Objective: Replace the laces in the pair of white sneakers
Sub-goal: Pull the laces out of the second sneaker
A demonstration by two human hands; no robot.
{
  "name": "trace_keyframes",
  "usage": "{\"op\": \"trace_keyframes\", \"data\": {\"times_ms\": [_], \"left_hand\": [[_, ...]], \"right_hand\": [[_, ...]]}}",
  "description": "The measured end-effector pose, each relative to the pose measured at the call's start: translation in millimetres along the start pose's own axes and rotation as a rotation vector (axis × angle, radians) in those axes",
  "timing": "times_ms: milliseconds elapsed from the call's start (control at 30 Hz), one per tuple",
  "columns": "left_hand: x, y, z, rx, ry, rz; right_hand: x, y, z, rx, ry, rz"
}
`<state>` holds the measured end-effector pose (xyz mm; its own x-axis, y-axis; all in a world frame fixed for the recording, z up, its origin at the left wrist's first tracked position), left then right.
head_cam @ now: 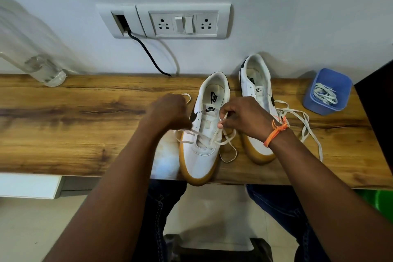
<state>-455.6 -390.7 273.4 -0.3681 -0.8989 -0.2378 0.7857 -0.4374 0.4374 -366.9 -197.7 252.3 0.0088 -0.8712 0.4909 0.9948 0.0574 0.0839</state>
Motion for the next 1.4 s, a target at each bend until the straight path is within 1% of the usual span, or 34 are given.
{"op": "trace_keyframes", "data": {"times_ms": [67,133,200,300,367,400,467,533,667,733,800,900,933,967,1067,1133,1200,1233,1300,1400], "left_hand": [[21,3,7,-0.055,0.033,0.144],[31,4,6,-0.062,0.062,0.183],[25,3,4,-0.057,0.108,0.109],[-2,4,1,-0.016,0.169,-0.123],[-22,6,-10,0.058,0.149,-0.247],[-29,6,-18,0.107,0.123,-0.280],[-37,2,-32,0.181,0.044,-0.300],[-38,-2,-36,0.208,0.009,-0.282],[-39,-2,-27,0.236,0.052,-0.278],[-28,-1,-13,0.195,0.035,-0.227],[-7,-2,4,0.072,0.022,-0.122],[27,-2,17,-0.153,0.089,0.071],[32,-1,16,-0.195,0.109,0.104],[32,0,13,-0.202,0.119,0.101],[13,0,6,-0.140,0.138,-0.055],[-6,1,2,-0.068,0.189,-0.182],[-25,2,-7,0.027,0.154,-0.270],[-31,0,-15,0.076,0.114,-0.296],[-37,-2,-29,0.150,0.042,-0.294],[-37,-6,-37,0.148,0.052,-0.293]], "right_hand": [[0,0,-1,0.000,0.002,0.001],[0,0,-1,0.003,0.003,-0.006],[1,-1,-1,0.007,0.002,-0.010],[2,-2,-1,0.008,0.001,-0.006],[2,-2,0,0.013,0.001,-0.012],[2,-2,0,0.016,0.005,-0.011],[2,-3,-1,0.018,0.020,-0.001],[2,-3,-2,0.024,0.021,0.003],[-1,-2,-1,0.021,0.015,-0.003],[-2,-1,1,0.023,0.004,-0.005],[-1,0,1,0.026,-0.002,0.002],[0,0,0,0.025,0.001,0.006],[-1,0,1,0.025,0.000,0.003],[-1,0,1,0.027,-0.003,0.000],[1,0,2,0.032,-0.007,-0.007],[2,-1,1,0.028,-0.007,-0.005],[1,-1,2,0.028,0.008,0.002],[1,-1,2,0.029,0.014,0.004],[1,-1,1,0.027,0.018,0.007],[2,-1,1,0.031,0.012,0.010]]}}
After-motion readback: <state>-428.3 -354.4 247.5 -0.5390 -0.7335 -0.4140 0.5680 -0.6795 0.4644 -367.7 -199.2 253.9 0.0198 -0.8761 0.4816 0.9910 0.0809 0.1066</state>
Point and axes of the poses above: each hand's wrist, its own y-axis away from the middle knuckle, its own z-axis out of the back of the hand, x = y × z, the point moved 1 cm from there along -y, towards the middle knuckle, and after that the axes turned 7 degrees about y, right-handed, at the moved point
